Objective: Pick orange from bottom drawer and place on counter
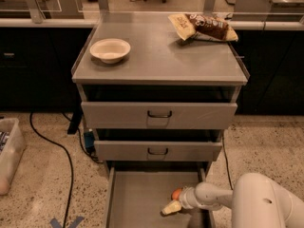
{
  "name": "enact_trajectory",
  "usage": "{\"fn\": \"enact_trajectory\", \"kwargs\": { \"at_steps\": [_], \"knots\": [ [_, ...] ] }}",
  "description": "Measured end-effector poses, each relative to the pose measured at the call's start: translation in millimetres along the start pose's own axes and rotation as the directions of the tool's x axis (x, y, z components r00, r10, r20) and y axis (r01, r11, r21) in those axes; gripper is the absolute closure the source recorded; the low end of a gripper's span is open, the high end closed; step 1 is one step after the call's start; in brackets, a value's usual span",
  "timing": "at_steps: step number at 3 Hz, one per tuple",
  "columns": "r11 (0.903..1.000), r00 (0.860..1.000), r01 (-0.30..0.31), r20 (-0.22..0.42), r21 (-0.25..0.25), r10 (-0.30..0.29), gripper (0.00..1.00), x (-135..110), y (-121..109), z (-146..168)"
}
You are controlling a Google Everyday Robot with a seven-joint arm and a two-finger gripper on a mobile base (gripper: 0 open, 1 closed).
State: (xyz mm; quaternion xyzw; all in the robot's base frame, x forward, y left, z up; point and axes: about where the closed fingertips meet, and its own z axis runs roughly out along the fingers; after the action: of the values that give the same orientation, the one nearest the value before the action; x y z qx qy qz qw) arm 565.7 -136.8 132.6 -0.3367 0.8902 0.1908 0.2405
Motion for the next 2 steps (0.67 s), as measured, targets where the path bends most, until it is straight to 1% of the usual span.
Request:
{"fn": "enact_trajectory", "kwargs": {
  "at_steps": [1, 2],
  "knots": [
    [1.0000, 1.000, -0.001, 0.001, 0.000, 0.001, 0.00, 0, 0, 0],
    [0.9987, 0.999, -0.024, 0.022, 0.046, 0.023, 0.00, -6, -28, 0]
  ]
}}
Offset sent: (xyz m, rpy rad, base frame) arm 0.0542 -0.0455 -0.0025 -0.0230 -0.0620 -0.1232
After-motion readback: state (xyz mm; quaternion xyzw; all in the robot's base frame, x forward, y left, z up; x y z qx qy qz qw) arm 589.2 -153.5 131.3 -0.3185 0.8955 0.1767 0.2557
